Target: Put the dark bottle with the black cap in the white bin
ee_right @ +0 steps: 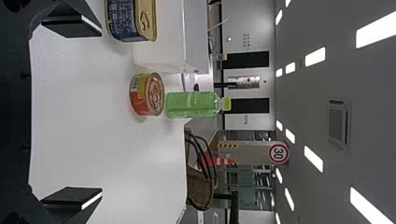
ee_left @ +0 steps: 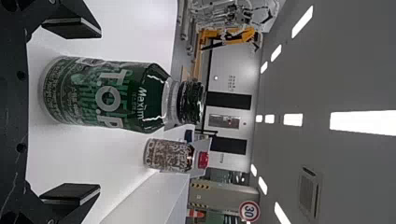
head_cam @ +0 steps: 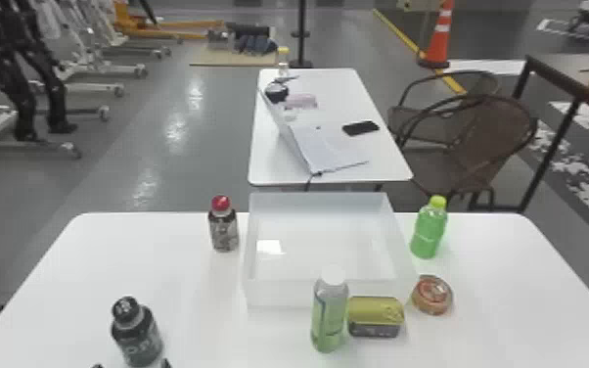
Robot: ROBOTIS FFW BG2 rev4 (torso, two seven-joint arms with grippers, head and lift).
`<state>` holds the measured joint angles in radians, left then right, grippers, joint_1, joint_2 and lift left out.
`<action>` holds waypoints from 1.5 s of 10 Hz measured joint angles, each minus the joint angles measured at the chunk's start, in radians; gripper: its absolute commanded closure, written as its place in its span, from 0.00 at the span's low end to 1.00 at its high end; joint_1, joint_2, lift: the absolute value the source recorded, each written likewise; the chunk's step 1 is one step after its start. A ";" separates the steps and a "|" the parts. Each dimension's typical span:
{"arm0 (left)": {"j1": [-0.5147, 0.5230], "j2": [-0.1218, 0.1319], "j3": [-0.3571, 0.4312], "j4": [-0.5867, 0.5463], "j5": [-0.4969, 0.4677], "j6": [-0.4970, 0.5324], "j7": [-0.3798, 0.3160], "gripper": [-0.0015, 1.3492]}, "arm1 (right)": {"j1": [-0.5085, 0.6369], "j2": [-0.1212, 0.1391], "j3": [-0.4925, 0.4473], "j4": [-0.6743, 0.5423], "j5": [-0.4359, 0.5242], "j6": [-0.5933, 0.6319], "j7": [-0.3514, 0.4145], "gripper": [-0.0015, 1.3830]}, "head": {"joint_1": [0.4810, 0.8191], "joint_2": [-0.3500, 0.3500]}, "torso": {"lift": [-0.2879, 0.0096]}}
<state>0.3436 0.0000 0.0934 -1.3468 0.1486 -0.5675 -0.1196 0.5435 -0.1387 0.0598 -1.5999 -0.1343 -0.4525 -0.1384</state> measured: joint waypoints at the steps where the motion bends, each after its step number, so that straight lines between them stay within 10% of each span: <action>1: 0.000 0.000 0.000 0.000 0.000 0.000 0.000 0.10 | 0.001 -0.001 0.000 0.000 0.000 0.000 0.000 0.07 | 0.20 0.50 | 0.63; 12: -0.104 0.000 0.013 0.085 -0.019 0.014 0.001 0.13 | -0.008 -0.001 0.007 0.009 -0.005 0.000 0.000 0.07 | 0.20 0.50 | 0.63; 14: -0.159 0.000 0.026 0.150 -0.028 0.002 0.000 0.28 | -0.010 0.000 0.008 0.010 -0.005 0.000 -0.001 0.07 | 0.20 0.50 | 0.63; 15: -0.184 0.000 0.033 0.180 -0.035 0.000 0.000 0.53 | -0.010 0.001 0.008 0.011 -0.005 0.000 -0.001 0.07 | 0.20 0.50 | 0.63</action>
<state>0.1599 0.0000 0.1265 -1.1666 0.1136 -0.5679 -0.1192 0.5338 -0.1381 0.0683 -1.5893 -0.1397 -0.4525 -0.1391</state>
